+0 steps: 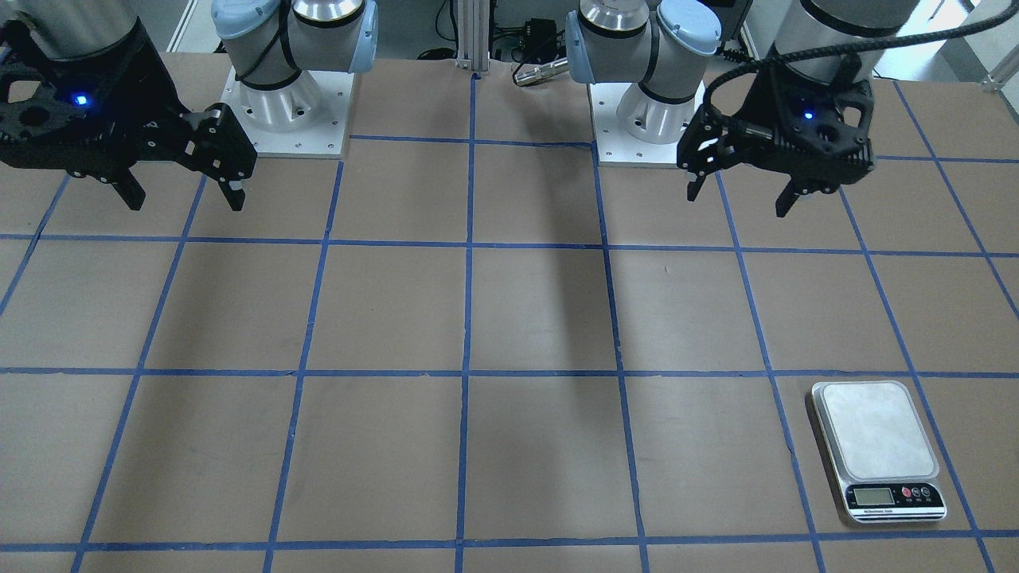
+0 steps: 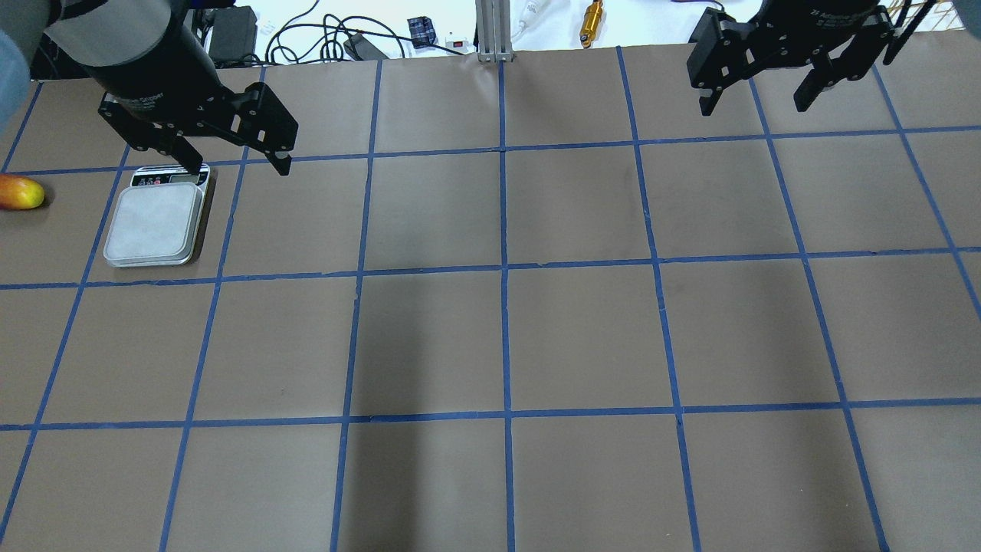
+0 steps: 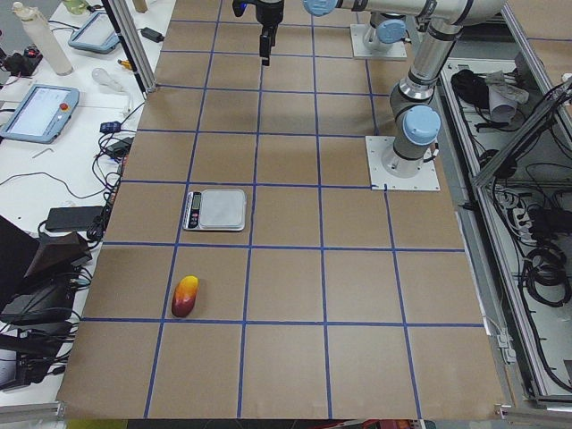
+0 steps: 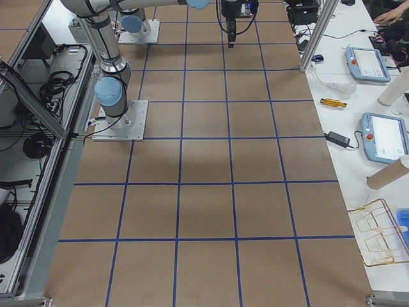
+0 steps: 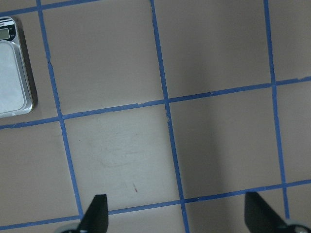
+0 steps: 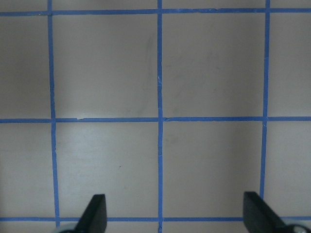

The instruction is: Weigh mango

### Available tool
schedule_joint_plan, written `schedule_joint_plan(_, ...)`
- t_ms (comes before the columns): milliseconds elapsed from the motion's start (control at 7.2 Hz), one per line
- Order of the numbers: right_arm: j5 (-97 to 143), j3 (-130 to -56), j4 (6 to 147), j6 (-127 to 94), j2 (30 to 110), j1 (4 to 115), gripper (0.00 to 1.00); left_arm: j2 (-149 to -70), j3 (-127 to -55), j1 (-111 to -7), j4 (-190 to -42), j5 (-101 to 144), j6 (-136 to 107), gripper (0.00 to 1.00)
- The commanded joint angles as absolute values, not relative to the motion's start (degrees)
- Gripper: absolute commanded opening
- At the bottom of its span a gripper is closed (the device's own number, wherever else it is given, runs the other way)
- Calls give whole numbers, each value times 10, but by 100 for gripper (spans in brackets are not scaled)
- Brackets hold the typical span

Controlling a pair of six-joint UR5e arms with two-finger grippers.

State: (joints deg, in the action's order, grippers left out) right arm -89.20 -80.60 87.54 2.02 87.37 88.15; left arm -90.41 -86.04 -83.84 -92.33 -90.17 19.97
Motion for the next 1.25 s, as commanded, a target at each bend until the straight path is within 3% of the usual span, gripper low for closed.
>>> schedule_joint_plan(0,-892,-806,875,20,875,882,100,-949,-852,-754,-912,-903,378,100)
schedule_joint_plan(417,-892,-806,875,20,874,882,100,-1044,-833,-660,-836,-904,653,100)
schedule_joint_plan(1111,-892,-806,875,20,874,882,100,-1203,-716,-553,-762,-928,992,100)
